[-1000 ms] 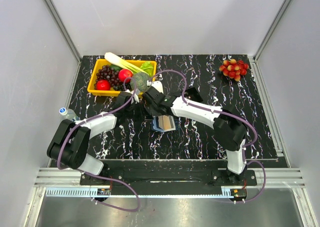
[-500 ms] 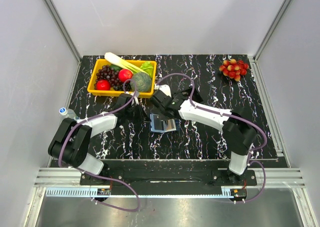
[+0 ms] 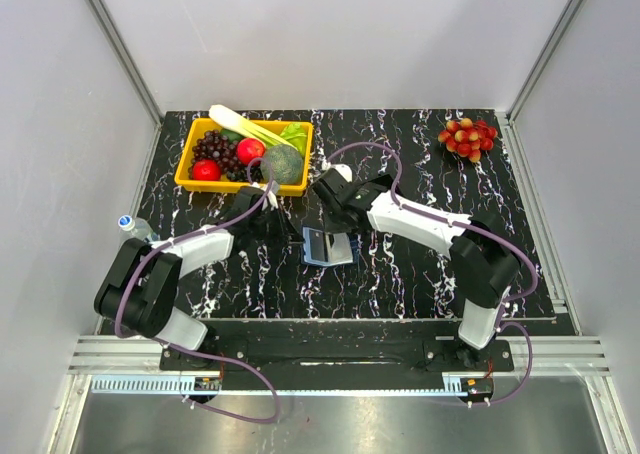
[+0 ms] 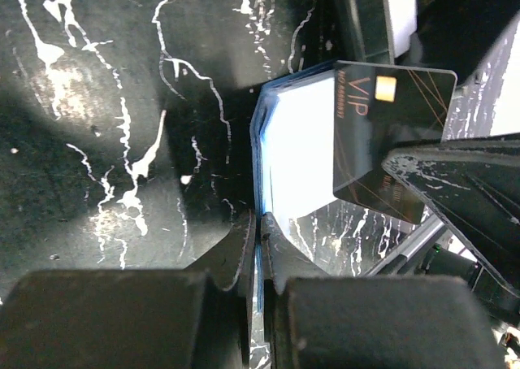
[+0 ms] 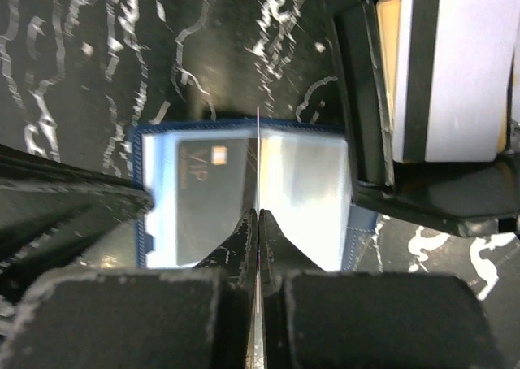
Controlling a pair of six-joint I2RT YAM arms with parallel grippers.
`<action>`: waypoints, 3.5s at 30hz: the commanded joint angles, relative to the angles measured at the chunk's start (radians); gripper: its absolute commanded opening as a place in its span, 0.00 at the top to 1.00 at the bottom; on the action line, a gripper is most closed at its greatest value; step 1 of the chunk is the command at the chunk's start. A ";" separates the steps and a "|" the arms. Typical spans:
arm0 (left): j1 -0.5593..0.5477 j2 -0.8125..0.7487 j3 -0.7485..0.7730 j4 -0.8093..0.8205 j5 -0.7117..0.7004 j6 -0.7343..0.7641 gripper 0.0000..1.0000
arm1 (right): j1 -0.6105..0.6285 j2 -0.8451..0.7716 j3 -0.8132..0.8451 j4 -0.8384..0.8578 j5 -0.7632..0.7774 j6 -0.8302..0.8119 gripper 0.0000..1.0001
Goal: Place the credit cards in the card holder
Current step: Turn over the card slot at the center of the board.
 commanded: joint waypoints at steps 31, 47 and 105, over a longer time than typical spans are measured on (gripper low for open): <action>-0.006 -0.072 -0.005 0.082 0.055 -0.035 1.00 | 0.081 0.054 0.118 0.115 0.073 0.065 1.00; -0.004 -0.072 -0.021 0.052 0.025 -0.020 1.00 | 0.090 -0.031 0.081 0.012 0.240 -0.001 1.00; -0.004 0.054 -0.075 -0.023 -0.136 0.012 1.00 | -0.164 -0.023 -0.482 0.696 -0.521 0.191 1.00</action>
